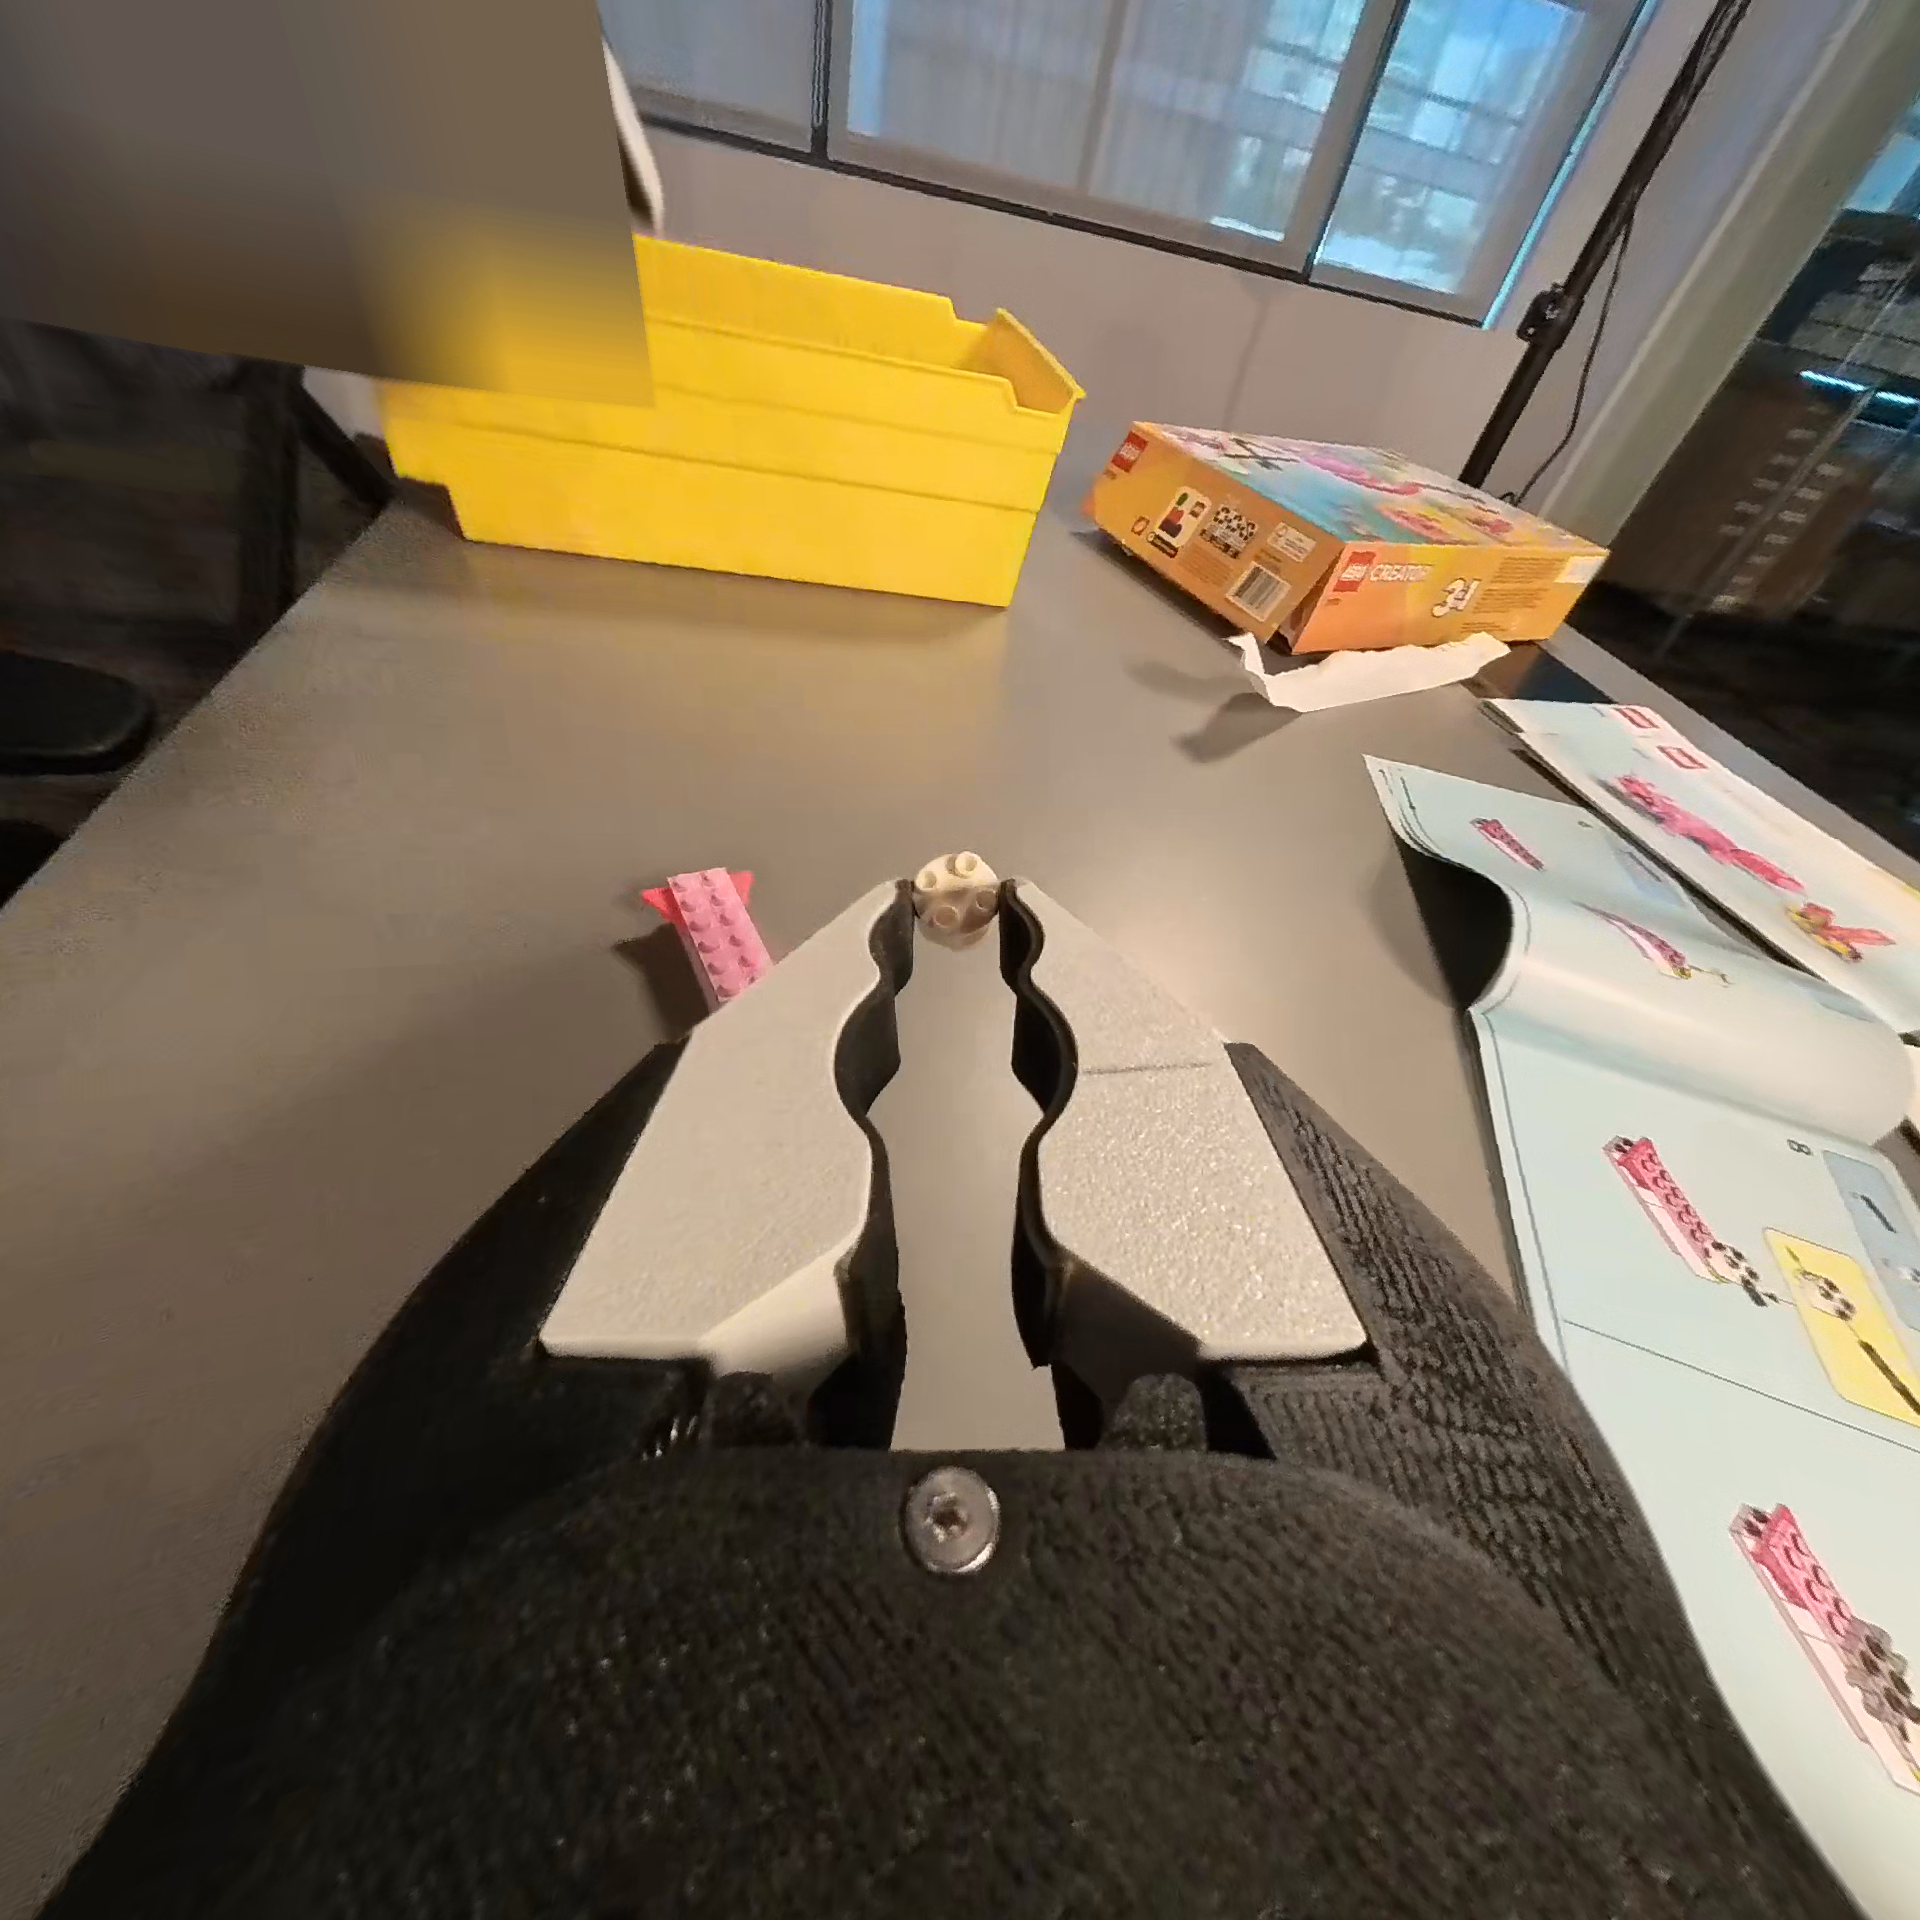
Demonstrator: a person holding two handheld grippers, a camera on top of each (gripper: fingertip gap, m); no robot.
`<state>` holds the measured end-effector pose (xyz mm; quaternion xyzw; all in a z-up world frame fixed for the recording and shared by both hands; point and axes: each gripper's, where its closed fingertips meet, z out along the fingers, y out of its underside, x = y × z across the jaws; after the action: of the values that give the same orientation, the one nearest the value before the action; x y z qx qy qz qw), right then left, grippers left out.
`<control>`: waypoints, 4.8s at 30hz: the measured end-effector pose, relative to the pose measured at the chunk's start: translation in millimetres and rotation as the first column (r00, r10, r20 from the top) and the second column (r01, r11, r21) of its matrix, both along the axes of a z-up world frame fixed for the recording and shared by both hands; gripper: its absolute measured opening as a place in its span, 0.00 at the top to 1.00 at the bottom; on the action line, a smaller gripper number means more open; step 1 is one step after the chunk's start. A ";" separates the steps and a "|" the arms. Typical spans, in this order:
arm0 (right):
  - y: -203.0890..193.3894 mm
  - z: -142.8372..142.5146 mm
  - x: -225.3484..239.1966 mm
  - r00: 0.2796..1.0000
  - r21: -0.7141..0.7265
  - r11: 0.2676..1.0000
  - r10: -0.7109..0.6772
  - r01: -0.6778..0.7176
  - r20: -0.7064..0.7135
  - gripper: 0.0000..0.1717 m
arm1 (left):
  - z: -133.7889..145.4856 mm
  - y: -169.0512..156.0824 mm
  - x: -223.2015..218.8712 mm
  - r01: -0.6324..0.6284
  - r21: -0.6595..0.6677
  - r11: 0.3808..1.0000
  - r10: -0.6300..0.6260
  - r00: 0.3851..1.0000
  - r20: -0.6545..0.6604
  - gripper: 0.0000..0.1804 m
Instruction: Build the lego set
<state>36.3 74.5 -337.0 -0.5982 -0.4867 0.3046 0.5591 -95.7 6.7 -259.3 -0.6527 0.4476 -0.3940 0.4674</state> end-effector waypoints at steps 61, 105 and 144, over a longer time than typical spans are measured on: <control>78.3 35.7 50.1 0.788 0.248 0.748 -0.581 0.615 -0.203 0.92 | -109.0 25.4 -298.9 -0.415 -0.356 0.838 -0.123 0.490 -0.863 0.87; 47.8 43.7 7.8 0.918 0.244 0.892 -0.331 0.380 -0.218 0.92 | 44.5 76.4 -134.1 -0.234 0.252 0.939 0.300 0.915 -0.270 0.98; 2.2 72.5 18.9 0.891 0.146 0.983 -0.038 0.116 -0.451 0.92 | -151.3 96.1 75.0 0.097 -0.181 0.979 -0.195 0.715 -0.672 0.98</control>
<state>55.2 76.7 -264.6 -0.4816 -0.3452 0.3691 0.7160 -20.7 102.8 -410.6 -0.7438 0.6115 -0.1896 0.1918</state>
